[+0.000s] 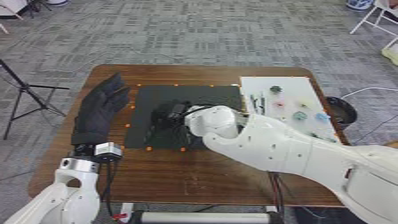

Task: Arrange flowers

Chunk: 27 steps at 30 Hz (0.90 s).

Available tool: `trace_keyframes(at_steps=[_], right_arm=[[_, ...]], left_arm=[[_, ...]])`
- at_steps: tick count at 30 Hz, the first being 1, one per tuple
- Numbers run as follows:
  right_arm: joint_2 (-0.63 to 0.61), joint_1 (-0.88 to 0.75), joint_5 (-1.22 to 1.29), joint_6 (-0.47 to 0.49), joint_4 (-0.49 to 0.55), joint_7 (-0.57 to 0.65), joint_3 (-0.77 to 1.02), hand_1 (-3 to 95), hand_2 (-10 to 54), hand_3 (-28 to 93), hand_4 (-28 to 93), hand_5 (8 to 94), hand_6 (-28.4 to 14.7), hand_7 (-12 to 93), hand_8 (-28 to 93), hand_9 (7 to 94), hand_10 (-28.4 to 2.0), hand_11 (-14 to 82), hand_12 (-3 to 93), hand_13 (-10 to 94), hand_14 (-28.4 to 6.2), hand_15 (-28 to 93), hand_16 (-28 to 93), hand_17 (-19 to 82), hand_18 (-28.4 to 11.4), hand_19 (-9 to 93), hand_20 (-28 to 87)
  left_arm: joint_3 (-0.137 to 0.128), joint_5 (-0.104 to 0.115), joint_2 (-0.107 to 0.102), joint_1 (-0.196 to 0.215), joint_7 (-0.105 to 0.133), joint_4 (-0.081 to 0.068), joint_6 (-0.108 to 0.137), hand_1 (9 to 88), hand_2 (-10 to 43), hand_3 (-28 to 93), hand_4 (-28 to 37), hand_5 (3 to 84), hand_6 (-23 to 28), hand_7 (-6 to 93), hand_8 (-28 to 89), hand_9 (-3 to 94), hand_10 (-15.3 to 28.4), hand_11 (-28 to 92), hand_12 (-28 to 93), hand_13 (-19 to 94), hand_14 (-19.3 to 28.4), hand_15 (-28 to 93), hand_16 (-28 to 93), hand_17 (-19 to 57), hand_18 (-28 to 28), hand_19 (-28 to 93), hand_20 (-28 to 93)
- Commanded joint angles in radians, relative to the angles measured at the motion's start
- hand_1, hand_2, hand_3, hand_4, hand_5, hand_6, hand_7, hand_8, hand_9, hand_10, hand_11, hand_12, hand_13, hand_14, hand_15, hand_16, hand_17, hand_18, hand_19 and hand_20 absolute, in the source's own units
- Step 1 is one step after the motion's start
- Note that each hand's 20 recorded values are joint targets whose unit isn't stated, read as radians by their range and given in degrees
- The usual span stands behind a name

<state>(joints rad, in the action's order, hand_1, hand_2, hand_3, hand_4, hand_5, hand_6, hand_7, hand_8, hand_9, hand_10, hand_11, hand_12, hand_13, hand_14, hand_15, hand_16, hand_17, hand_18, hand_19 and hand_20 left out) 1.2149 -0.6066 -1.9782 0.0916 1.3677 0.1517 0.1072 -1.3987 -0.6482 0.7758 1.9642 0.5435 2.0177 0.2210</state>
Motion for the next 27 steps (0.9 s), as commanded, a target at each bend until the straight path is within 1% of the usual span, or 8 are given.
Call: trace_keyframes(at_steps=[1,5,7,8,13,14,19,27], right_arm=[[-0.055,-0.039,0.121,-0.277,-0.01,-0.086,-0.011,28.0,11.6,90,-21,41.0,4.8,15,-14,79.2,-12.0,69.1,32.6,77,-11.3,89,33,37,-24.6,93,47],[-0.058,-0.049,0.134,-0.287,0.003,-0.105,0.007,28.0,11.3,91,-22,41.4,4.6,15,-13,79.2,-12.2,69.1,32.2,77,-11.3,89,33,37,-24.6,93,47],[-0.058,-0.066,0.154,-0.25,0.014,-0.128,0.036,27.8,12.4,92,-21,41.5,4.5,15,-13,79.3,-12.2,69.1,32.1,77,-11.3,89,33,37,-24.6,93,47],[-0.061,-0.066,0.174,-0.247,0.025,-0.127,0.032,27.9,14.8,92,-18,41.5,4.5,15,-13,79.2,-12.2,69.2,32.1,77,-11.3,89,32,37,-24.5,93,47],[-0.069,-0.099,0.133,-0.11,0.085,-0.126,0.066,28.2,21.3,93,-12,38.9,4.6,14,-13,79.2,-12.2,69.2,32.0,77,-11.3,89,32,37,-24.1,93,48],[-0.071,-0.11,0.117,-0.101,0.095,-0.125,0.068,28.1,22.5,93,-11,38.9,4.7,14,-13,79.5,-12.3,69.2,31.9,77,-11.2,89,32,37,-24.1,93,48],[-0.071,-0.13,0.019,0.009,0.148,-0.098,0.066,27.3,24.0,93,-9,37.7,5.1,14,-13,80.1,-12.0,69.8,32.1,78,-11.0,90,32,38,-24.4,93,48],[-0.059,-0.139,0.023,0.018,0.162,-0.069,0.067,26.5,24.8,93,-8,35.4,4.7,14,-13,81.0,-11.0,70.7,32.1,79,-10.3,91,32,40,-24.1,93,49]], left_arm=[[-0.001,0.004,0.018,0.004,0.004,0.004,-0.002,24.4,-3.7,69,-27.0,32.1,3.4,18.6,-8,24.7,11.5,20,19,19,13.4,29,5,-9.8,19.4,38,14],[0.002,0.003,0.018,-0.001,0.004,0.002,-0.004,24.4,-3.8,69,-27.0,32.1,3.4,18.6,-8,24.6,11.4,20,19,19,13.4,29,5,-9.8,19.4,38,14],[0.004,0.003,0.019,-0.003,0.004,0.0,-0.005,24.4,-3.7,69,-27.0,32.1,3.4,18.6,-8,24.5,11.4,20,19,19,13.4,29,5,-9.8,19.4,38,14],[0.003,0.002,0.019,-0.003,0.002,0.0,-0.005,24.4,-3.7,69,-27.0,32.1,3.4,18.6,-8,24.6,11.4,20,19,19,13.4,29,5,-9.8,19.4,38,14],[0.0,0.002,0.021,-0.001,-0.001,0.0,-0.007,24.5,-3.6,69,-27.0,32.1,3.4,18.5,-8,24.6,11.5,20,19,19,13.4,29,5,-9.7,19.4,38,14],[0.0,0.001,0.023,-0.002,-0.004,-0.002,-0.009,24.5,-3.6,68,-27.0,32.0,3.3,18.6,-8,24.6,11.5,20,19,19,13.4,29,5,-9.7,19.4,38,14],[0.002,0.001,0.023,-0.008,-0.006,-0.004,-0.01,24.4,-3.7,69,-26.9,32.0,3.3,18.6,-8,24.6,11.4,20,19,19,13.4,29,5,-9.8,19.4,38,14],[0.003,-0.005,0.029,-0.011,-0.021,-0.007,-0.02,24.4,-3.7,69,-27.0,32.1,3.4,18.6,-8,24.6,11.4,20,19,19,13.4,29,5,-9.8,19.4,38,14]])
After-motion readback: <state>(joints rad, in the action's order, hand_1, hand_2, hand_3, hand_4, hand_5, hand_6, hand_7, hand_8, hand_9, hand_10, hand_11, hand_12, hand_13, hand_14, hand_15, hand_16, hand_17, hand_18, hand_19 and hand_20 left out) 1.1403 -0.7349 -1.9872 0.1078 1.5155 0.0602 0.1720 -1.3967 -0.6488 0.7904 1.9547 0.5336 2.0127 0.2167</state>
